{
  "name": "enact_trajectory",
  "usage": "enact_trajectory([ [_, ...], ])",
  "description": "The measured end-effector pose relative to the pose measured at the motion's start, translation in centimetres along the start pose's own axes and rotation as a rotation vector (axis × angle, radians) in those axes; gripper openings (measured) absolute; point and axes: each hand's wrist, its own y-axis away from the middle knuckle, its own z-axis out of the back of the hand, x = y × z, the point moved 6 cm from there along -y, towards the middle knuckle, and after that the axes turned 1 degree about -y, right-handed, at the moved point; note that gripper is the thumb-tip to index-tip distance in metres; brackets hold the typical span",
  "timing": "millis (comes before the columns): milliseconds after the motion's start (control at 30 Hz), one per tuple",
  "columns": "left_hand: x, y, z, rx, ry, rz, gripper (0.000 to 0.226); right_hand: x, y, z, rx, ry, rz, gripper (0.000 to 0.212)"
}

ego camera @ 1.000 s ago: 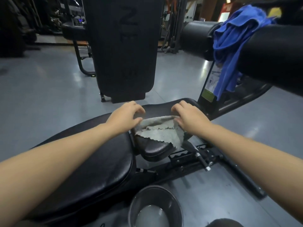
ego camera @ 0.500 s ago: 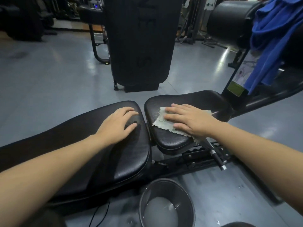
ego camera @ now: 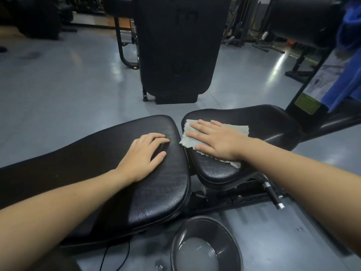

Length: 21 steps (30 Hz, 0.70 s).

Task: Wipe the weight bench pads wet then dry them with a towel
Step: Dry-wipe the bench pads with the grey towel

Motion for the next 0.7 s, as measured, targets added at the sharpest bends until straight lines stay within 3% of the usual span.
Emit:
enact_trajectory([
  [400,-0.1,0.1,-0.1,0.001,-0.011,0.017,0.046,-2.8,-8.6,0.3,-0.022,-0.031,-0.219,0.056],
  [700,-0.4,0.1,0.1,0.017,-0.026,0.024,0.046,1.4,-4.5,-0.3,-0.038,0.011,-0.253,0.063],
])
